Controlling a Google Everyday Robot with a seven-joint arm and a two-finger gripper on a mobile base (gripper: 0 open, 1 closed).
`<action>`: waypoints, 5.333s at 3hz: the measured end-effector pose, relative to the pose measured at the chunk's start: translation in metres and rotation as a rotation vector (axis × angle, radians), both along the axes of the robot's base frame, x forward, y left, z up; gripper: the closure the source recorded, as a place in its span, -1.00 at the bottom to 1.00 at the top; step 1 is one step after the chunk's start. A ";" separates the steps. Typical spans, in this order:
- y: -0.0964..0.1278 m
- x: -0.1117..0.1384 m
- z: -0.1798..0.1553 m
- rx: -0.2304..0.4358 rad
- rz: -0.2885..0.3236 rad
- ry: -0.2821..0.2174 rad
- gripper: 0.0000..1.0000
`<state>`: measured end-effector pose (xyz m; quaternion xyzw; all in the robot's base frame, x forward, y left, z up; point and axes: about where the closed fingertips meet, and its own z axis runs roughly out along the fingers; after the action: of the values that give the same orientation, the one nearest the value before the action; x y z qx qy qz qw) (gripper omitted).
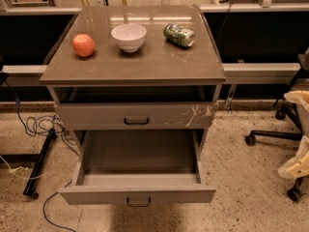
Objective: Close middle drawer
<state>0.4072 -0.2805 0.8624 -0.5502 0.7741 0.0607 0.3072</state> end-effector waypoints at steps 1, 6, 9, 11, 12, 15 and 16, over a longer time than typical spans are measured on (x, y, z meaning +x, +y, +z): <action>0.000 0.000 0.000 0.000 0.000 0.000 -1.00; 0.165 -0.002 -0.155 -0.075 0.230 0.014 -0.15; 0.179 -0.002 -0.175 -0.068 0.236 0.034 1.00; 0.228 -0.005 -0.259 -0.066 0.285 0.134 1.00; 0.251 -0.006 -0.291 -0.069 0.283 0.170 1.00; 0.238 -0.029 -0.332 0.092 0.273 0.138 1.00; 0.226 -0.039 -0.366 0.151 0.243 0.117 1.00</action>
Offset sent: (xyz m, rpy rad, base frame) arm -0.0047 0.0415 -0.0467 -0.0405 0.0343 0.0506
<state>0.3681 -0.0544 0.4966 -0.6108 0.7116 0.1873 0.2922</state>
